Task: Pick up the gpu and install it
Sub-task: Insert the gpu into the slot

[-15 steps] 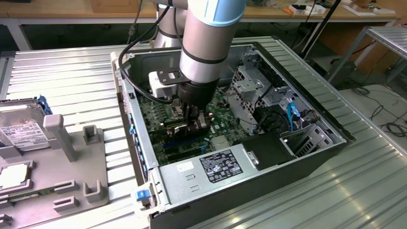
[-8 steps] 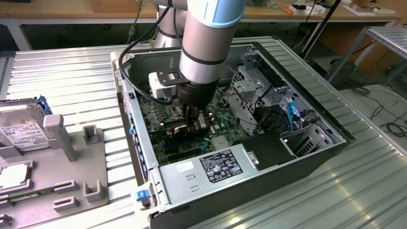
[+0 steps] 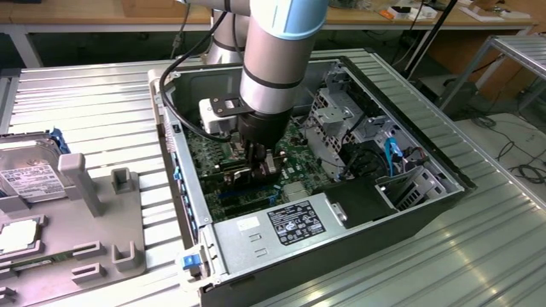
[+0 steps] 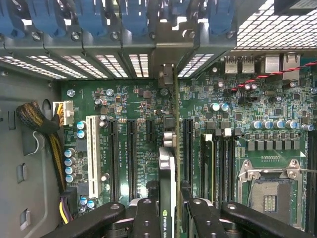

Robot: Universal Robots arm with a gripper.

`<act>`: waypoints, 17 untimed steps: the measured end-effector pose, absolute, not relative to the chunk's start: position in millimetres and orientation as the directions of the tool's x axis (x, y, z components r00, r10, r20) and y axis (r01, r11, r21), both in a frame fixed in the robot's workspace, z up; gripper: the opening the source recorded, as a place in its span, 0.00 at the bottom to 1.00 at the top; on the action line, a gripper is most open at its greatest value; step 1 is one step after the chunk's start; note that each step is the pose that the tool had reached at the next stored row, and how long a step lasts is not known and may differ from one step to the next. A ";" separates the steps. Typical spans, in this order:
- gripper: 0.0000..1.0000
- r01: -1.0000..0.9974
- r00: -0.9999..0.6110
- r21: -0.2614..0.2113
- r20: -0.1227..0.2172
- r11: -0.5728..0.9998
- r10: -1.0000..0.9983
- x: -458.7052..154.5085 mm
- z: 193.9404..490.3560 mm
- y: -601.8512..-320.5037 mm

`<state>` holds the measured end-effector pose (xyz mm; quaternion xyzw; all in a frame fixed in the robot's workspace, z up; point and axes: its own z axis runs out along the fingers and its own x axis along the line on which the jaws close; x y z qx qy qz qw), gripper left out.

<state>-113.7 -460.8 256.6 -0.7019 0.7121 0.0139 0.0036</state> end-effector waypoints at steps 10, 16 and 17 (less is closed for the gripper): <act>0.27 -1.000 -0.015 0.015 -0.024 0.015 -1.000 -114.5 255.2 -460.8; 0.34 -1.000 -0.016 0.014 -0.025 0.016 -1.000 -114.6 254.6 -460.6; 0.40 -1.000 -0.016 0.015 -0.024 0.015 -1.000 -114.5 255.1 -460.7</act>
